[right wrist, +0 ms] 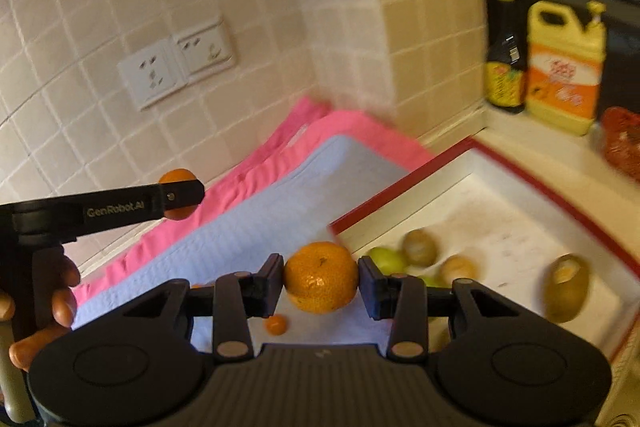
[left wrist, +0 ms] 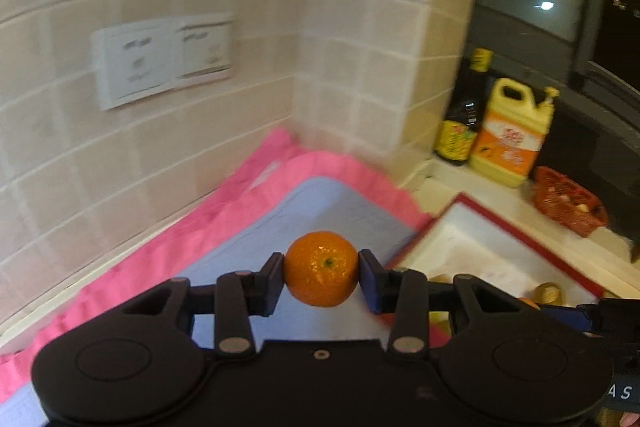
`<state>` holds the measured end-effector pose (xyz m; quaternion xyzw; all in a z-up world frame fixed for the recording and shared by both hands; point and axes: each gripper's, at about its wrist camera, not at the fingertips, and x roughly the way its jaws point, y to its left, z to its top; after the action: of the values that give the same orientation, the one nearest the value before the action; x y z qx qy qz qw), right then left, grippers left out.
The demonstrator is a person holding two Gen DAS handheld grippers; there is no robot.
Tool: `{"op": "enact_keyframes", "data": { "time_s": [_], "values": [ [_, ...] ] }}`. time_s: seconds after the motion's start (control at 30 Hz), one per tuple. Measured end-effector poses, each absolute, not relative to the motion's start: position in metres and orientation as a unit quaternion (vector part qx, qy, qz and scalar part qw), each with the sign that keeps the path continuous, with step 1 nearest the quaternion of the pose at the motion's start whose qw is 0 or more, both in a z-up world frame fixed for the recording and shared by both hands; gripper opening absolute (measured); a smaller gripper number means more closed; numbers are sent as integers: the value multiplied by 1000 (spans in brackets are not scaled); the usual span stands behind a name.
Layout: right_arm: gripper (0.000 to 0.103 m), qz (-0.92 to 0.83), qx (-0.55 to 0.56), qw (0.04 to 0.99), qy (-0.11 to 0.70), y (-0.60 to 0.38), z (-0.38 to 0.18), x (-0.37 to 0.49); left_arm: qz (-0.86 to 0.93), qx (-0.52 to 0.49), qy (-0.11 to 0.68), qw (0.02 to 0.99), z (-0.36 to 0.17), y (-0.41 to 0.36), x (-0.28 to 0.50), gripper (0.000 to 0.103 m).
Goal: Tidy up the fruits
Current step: 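Carry both oranges over the red box, then open both tools to release the oranges into the box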
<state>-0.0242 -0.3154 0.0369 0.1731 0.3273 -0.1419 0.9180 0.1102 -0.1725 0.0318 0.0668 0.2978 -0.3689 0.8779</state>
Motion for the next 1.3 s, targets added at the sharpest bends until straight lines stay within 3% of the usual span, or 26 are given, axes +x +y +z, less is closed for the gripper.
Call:
{"op": "enact_keyframes", "data": {
  "time_s": [0.53,0.87,1.3],
  "values": [
    [43,-237,202,904,294,-429,41,-76,-456,105,287,836,38,-314,88,47],
    [42,-274,304,858,310,-498,-16,-103,-492,155,363,776,-27,-401,114,47],
    [43,-240,318,830,392,-473,-58,-52,-488,185,422,741,-99,-446,137,48]
  ]
}}
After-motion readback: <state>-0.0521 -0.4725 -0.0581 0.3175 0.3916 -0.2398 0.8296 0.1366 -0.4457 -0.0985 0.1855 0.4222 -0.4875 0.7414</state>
